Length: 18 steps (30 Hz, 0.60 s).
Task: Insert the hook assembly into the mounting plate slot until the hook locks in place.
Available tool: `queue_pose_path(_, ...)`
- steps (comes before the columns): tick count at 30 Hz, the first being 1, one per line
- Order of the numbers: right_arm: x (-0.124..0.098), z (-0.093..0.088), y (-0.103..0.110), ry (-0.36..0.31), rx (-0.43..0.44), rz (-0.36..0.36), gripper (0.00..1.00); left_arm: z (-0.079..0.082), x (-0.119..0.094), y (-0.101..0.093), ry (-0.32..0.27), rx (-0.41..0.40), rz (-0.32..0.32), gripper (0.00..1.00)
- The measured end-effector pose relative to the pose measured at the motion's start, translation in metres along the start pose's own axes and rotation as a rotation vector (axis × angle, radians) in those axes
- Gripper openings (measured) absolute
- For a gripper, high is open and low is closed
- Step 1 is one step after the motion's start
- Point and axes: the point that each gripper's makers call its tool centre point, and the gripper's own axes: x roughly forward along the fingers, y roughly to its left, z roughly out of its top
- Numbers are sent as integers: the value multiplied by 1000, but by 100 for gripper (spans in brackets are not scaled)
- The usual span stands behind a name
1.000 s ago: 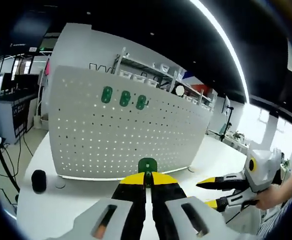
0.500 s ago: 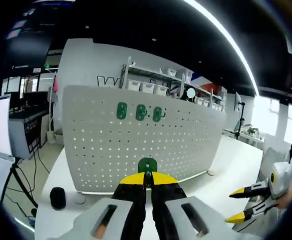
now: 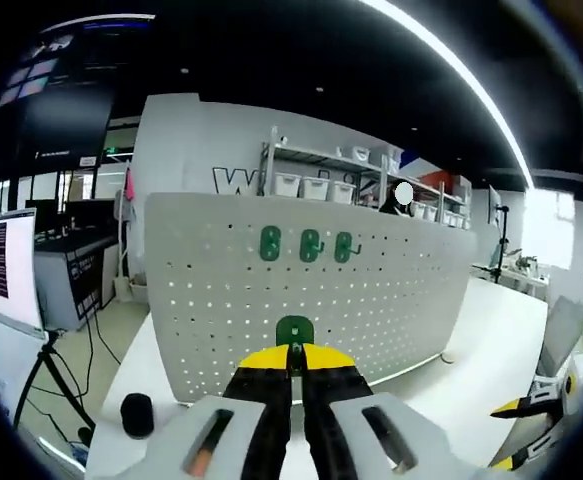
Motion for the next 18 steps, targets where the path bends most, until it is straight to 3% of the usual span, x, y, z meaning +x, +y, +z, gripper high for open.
queue_pose_path(7, 3, -9, 2, 7, 47, 5, 70, 10, 6, 13, -35, 3, 36, 1)
queue_pose_path(18, 4, -10, -5, -22, 79, -30, 77, 27, 23, 30, -87, 14, 77, 1)
